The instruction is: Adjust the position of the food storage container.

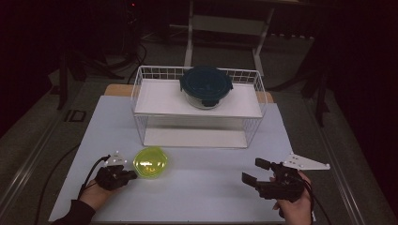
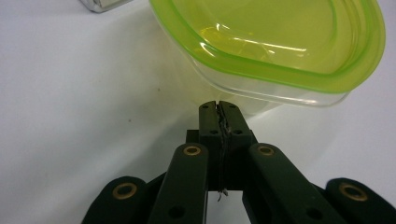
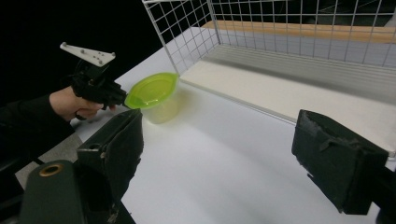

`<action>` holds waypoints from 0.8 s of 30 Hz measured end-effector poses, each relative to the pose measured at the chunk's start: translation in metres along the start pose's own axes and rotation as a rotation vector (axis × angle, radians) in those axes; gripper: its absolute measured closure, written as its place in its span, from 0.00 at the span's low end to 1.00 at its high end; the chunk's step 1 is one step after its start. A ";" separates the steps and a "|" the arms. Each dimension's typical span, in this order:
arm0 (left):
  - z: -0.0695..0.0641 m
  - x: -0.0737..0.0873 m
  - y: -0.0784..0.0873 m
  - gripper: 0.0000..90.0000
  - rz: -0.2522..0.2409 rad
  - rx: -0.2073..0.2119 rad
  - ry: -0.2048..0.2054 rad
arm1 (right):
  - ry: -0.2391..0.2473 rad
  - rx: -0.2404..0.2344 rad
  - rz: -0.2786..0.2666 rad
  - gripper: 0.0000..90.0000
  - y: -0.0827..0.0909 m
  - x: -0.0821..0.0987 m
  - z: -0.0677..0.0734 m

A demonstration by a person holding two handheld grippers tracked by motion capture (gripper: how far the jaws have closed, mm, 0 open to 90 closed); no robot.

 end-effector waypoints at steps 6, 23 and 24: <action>-0.001 -0.009 -0.009 0.98 0.000 0.003 0.004 | -0.001 -0.002 0.002 0.18 0.000 0.000 0.000; -0.012 -0.041 -0.045 0.98 0.006 0.000 -0.003 | 0.007 -0.001 0.005 0.18 0.000 0.000 0.001; -0.012 -0.041 -0.045 0.98 0.011 0.007 0.002 | 0.005 -0.002 0.004 0.18 0.001 0.000 0.001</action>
Point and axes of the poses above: each handheld gripper's, and its own axes: y roughly backward along the jaws, x roughly out of its underside, z roughly to its left, the point moved 7 cm from there along -y, roughly forward along the jaws, and after that the axes turned 4 degrees about -x, right-handed, at the moved point
